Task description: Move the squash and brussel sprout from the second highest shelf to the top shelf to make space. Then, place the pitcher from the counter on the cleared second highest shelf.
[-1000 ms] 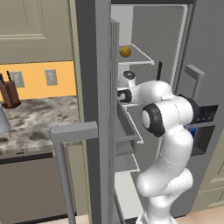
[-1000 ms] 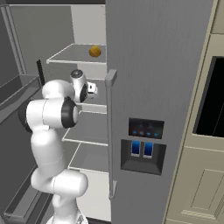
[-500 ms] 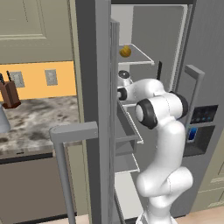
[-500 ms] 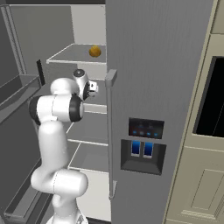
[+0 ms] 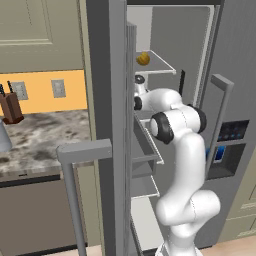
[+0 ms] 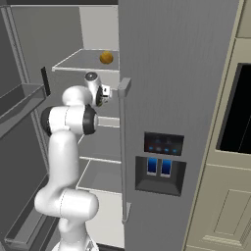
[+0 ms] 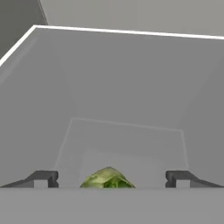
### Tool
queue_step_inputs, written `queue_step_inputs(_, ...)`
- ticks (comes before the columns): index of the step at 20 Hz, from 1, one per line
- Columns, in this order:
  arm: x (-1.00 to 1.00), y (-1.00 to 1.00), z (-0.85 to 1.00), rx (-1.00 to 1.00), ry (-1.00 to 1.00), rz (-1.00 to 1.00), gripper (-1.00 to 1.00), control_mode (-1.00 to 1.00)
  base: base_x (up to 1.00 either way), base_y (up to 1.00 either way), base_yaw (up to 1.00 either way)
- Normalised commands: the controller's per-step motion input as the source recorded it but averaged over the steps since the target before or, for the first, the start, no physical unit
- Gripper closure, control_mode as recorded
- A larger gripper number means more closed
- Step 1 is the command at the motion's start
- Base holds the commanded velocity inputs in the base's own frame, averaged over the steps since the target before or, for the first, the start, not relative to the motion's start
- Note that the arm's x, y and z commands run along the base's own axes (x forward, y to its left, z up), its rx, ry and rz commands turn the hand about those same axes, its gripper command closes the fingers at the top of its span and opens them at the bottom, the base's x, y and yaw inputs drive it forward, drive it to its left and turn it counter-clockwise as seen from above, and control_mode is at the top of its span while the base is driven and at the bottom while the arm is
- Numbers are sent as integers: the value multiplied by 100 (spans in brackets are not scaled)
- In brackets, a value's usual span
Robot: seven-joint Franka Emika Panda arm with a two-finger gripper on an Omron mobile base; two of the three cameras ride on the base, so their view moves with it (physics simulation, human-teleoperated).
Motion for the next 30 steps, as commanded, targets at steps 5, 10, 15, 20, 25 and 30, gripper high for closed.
queue_step_inputs(5,8,0,-50,0,8,0,100,-100,0,0,0)
queue_step_inputs(10,-33,4,-85,-6,16,0,100,-100,0,0,0)
queue_step_inputs(15,-58,7,-82,-7,8,0,100,-100,0,0,0)
queue_step_inputs(20,-85,0,-57,-3,0,-1,100,-100,0,0,0)
queue_step_inputs(25,-92,0,0,0,2,-1,100,-100,0,0,0)
queue_step_inputs(30,-78,-1,43,0,7,-1,100,-100,0,0,0)
